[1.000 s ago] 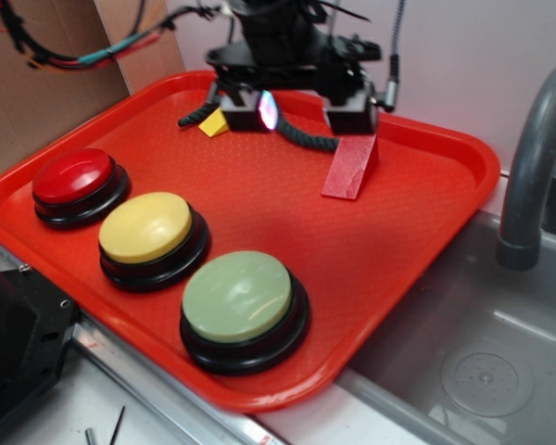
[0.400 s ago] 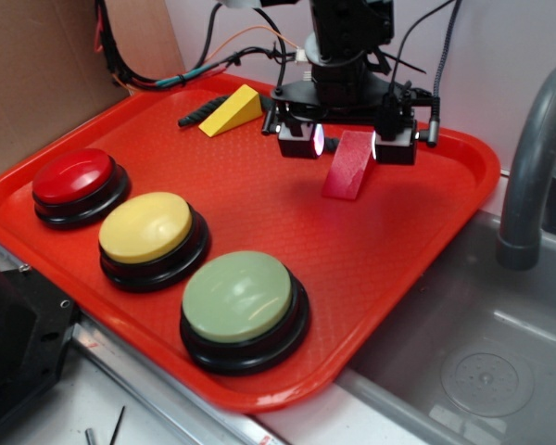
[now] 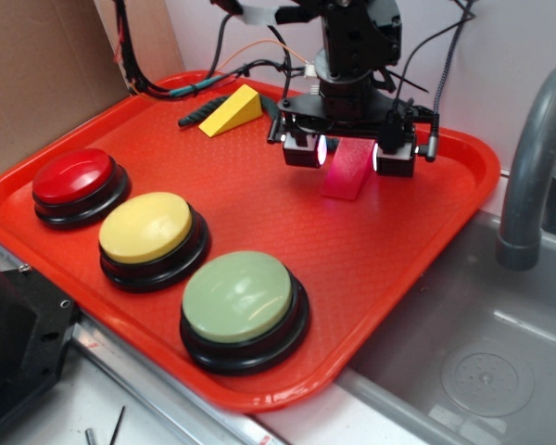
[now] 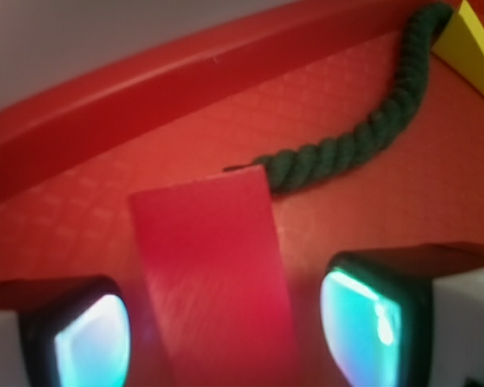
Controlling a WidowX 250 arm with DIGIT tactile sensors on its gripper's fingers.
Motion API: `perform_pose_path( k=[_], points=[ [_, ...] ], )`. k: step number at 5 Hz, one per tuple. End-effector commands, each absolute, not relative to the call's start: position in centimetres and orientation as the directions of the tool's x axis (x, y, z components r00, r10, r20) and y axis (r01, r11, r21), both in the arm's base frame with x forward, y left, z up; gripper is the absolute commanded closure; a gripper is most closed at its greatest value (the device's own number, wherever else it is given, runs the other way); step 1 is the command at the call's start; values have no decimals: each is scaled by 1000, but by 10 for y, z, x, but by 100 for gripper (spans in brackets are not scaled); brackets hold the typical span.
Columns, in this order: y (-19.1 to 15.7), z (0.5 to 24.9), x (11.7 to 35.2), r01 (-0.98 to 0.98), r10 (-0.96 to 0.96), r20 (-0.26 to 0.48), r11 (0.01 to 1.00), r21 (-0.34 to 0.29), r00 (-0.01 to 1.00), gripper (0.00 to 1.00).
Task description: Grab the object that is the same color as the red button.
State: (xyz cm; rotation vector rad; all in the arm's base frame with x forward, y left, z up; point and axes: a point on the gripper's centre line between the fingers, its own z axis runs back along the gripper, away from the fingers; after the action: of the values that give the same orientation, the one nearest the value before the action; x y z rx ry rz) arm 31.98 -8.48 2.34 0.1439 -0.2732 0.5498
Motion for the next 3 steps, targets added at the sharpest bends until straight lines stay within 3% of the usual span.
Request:
perform_pose_path(
  k=[1, 2, 3],
  points=[
    [-66, 30, 338, -518, 496, 299, 856, -6, 815, 0],
    [-68, 28, 338, -480, 459, 291, 877, 2, 840, 100],
    [-70, 30, 337, -454, 435, 276, 891, 6, 857, 100]
  ],
)
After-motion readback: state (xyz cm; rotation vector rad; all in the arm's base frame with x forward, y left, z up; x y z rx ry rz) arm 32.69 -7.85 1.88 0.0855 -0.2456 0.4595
